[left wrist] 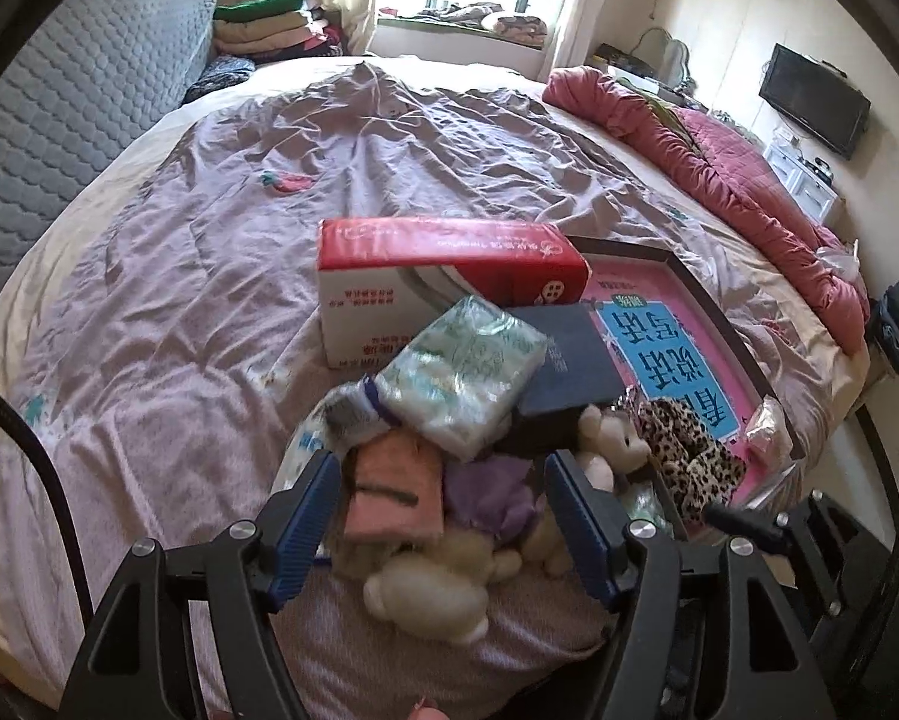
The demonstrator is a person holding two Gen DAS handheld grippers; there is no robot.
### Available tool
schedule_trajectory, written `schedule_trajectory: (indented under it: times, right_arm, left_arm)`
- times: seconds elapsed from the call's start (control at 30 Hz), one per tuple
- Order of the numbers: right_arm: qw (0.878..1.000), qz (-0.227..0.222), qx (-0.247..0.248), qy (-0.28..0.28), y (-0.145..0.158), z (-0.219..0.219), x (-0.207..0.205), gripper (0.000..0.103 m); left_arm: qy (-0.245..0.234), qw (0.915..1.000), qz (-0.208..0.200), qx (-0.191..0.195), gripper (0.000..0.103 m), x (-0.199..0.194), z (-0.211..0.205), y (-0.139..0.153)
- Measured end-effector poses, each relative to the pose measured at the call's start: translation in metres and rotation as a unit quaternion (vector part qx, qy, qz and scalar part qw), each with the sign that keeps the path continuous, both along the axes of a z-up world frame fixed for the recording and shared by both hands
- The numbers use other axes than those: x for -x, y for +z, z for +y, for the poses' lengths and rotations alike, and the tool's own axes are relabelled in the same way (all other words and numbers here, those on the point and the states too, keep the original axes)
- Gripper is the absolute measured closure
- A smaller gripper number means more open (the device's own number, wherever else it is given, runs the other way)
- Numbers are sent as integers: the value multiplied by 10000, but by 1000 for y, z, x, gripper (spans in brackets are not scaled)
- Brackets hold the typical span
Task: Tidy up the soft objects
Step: 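Grasp the green-and-white tissue pack with the left gripper while the right gripper grasps the bagged green sponge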
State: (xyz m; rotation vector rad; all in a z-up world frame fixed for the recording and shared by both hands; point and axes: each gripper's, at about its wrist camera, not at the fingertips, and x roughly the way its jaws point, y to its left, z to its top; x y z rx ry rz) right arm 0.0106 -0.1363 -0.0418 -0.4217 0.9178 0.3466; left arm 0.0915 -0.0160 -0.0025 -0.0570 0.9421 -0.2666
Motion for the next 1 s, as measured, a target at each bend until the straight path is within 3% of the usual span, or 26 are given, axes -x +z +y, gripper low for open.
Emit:
schedule_trajectory:
  times: [0.37, 0.63, 0.8, 1.0]
  right_arm:
    - [9992, 16, 285, 291, -17, 10, -8, 23]
    - [9989, 72, 373, 273, -29, 9, -23, 26]
    - [9992, 112, 340, 174, -35, 4, -33, 44]
    - [9999, 135, 62, 71, -36, -5, -40, 49]
  left_arm:
    - [-519, 9977, 123, -413, 32, -34, -20, -14]
    - [-643, 9963, 170, -551, 32, -49, -26, -22]
    - [-645, 9958, 222, -610, 32, -56, -27, -27]
    - [-621, 9960, 272, -574, 32, -67, -25, -30]
